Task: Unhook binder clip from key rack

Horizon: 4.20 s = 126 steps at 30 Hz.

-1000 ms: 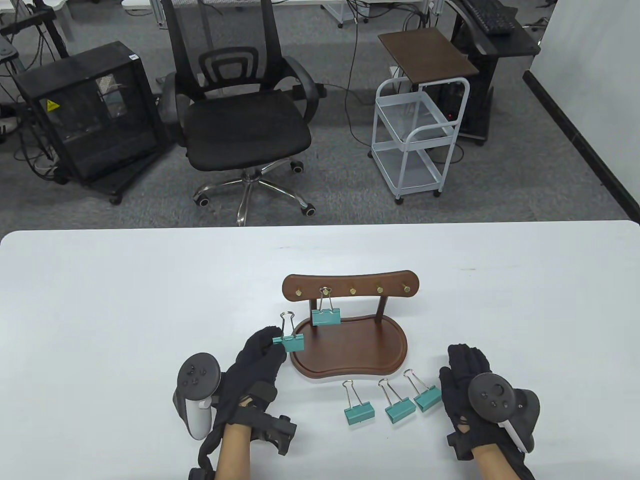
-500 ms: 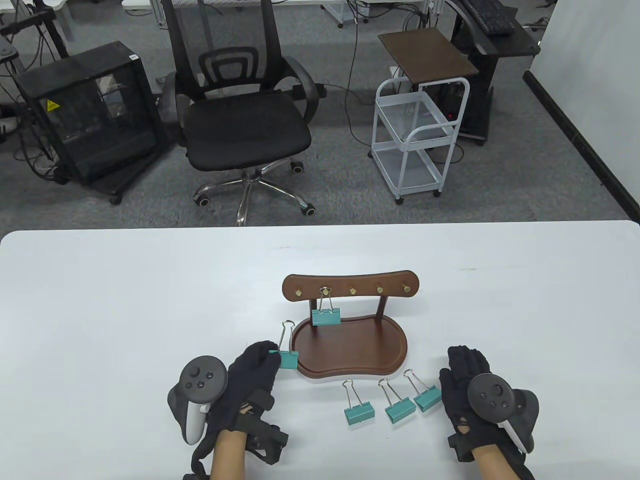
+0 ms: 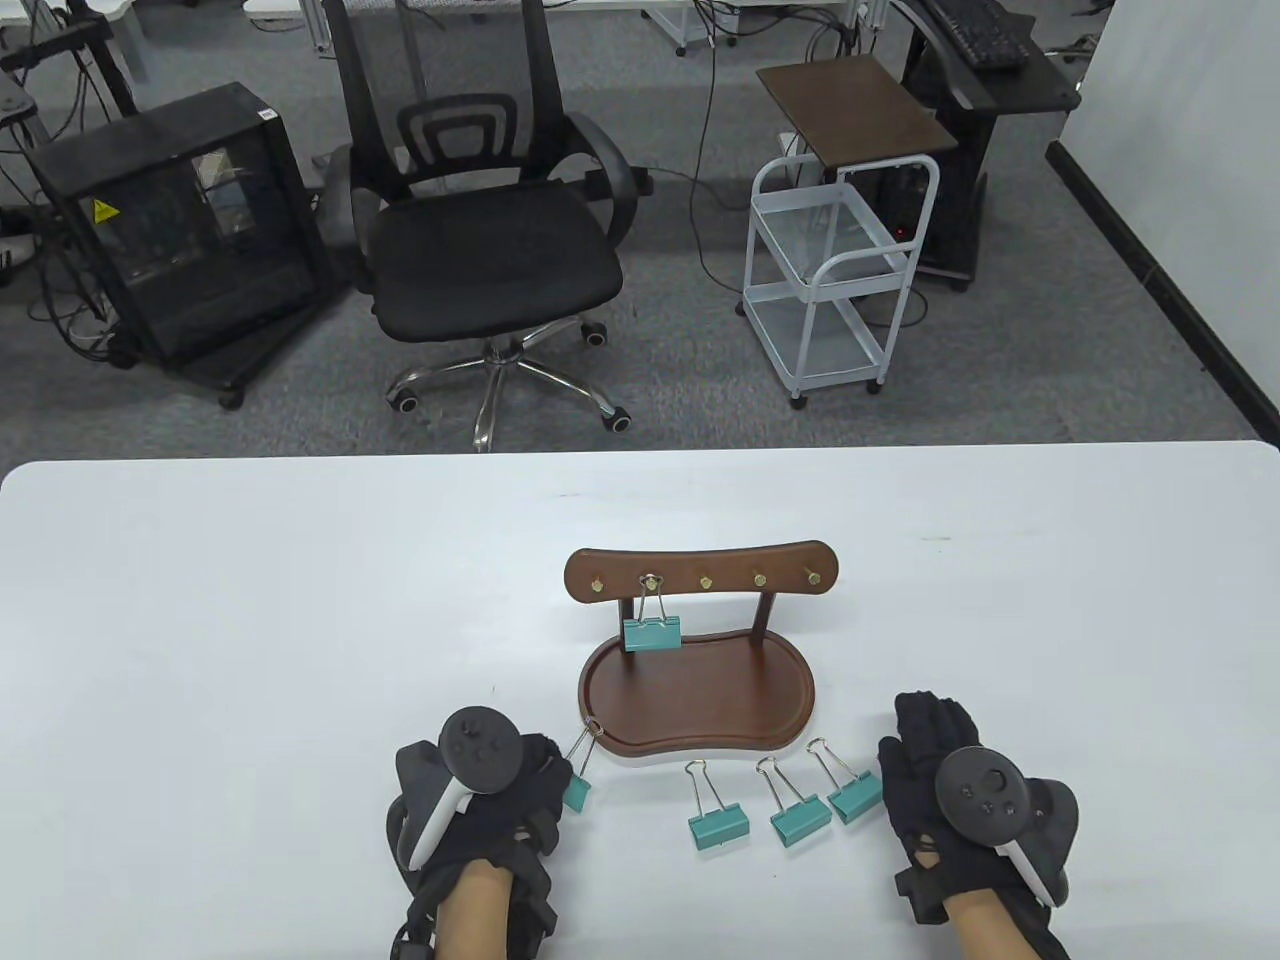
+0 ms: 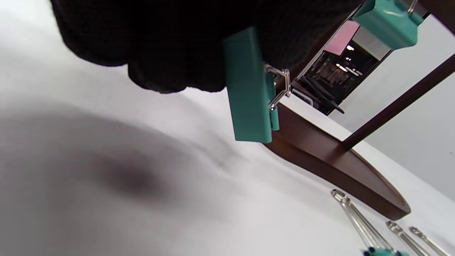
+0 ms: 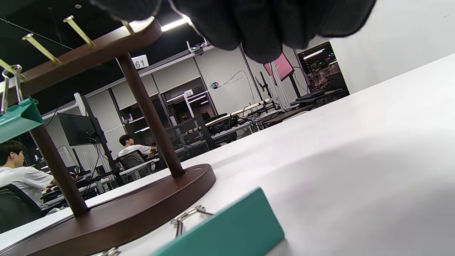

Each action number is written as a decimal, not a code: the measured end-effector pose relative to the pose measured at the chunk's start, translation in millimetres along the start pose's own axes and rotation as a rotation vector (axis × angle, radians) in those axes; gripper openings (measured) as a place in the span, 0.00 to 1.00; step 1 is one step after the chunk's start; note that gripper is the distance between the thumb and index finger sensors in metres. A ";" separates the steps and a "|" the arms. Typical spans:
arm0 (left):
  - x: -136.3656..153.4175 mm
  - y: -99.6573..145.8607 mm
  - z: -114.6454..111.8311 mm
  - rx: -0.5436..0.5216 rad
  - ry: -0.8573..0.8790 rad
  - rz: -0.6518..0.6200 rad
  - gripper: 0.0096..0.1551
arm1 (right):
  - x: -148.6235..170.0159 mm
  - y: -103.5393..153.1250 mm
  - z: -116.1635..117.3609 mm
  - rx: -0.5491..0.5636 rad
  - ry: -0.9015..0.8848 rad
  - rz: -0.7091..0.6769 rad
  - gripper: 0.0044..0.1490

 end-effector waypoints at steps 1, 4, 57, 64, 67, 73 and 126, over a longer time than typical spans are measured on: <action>0.5 -0.5 -1.1 0.013 -0.002 0.010 0.26 | 0.1 0.0 0.0 0.000 -0.001 0.001 0.38; 2.0 -2.5 -5.0 0.048 -0.017 0.028 0.25 | 0.0 0.0 0.0 -0.001 -0.003 0.001 0.38; -21.0 16.0 6.1 -0.267 0.074 -0.039 0.41 | 0.1 -0.7 -1.2 0.000 -0.010 0.003 0.38; -35.2 13.0 0.1 -0.240 0.236 -0.119 0.47 | 0.6 -1.0 -1.9 0.007 -0.026 0.005 0.38; -41.0 7.9 2.4 -0.234 0.360 -0.132 0.49 | 1.2 -1.2 -2.4 0.011 -0.033 0.010 0.38; -59.3 -9.9 8.3 -0.169 0.506 -0.108 0.54 | 3.1 -1.3 -3.1 0.011 -0.044 0.022 0.38; -66.5 -55.6 -31.2 0.049 0.992 -0.140 0.34 | 8.0 -0.9 -4.6 -0.007 -0.073 0.059 0.38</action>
Point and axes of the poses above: the tracker on the back of each hand, its own x axis roughly to the little-finger side, its own y axis roughly from the fingertips to the wrist, z = x × y, the point moved 1 cm from there along -y, roughly from the wrist to the fingertips, and after that the axes turned 4 degrees about y, right-handed, at the moved point
